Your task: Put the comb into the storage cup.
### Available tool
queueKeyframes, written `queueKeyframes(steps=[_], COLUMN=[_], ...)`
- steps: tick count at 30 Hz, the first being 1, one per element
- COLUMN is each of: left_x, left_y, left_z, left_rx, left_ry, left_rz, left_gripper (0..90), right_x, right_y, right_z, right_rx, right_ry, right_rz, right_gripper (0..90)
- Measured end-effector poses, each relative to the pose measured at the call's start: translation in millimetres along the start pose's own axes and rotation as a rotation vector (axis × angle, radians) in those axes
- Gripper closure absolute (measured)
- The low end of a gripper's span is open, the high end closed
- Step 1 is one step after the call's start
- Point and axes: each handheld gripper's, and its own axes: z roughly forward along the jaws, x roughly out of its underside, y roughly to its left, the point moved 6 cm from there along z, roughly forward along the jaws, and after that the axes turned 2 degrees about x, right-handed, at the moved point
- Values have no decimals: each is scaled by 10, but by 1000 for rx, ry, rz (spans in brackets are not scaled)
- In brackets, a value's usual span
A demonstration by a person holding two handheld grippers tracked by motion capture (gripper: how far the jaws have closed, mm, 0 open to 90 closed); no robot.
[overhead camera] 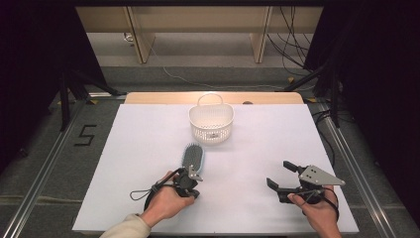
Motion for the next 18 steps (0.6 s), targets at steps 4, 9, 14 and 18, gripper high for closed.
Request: queueKeyframes(steps=[4,9,14,18], left_x=[43,109,179,219], left_y=[28,90,171,234], left_z=[-30,-74,-123,-152], left_rx=[1,5,-1,-7], left_ry=[13,27,40,47], left_rz=[-7,-24,-50,-71], left_gripper=[899,899,899,899], right_x=[1,-1,1,1], right_y=[-3,-1,-1,-2], right_z=[-3,-11,-9,-10], right_rx=[0,0,-1,-2], right_ry=[2,2,4,3], right_rz=[-2,-1,-2,-2], right_gripper=[151,151,151,151])
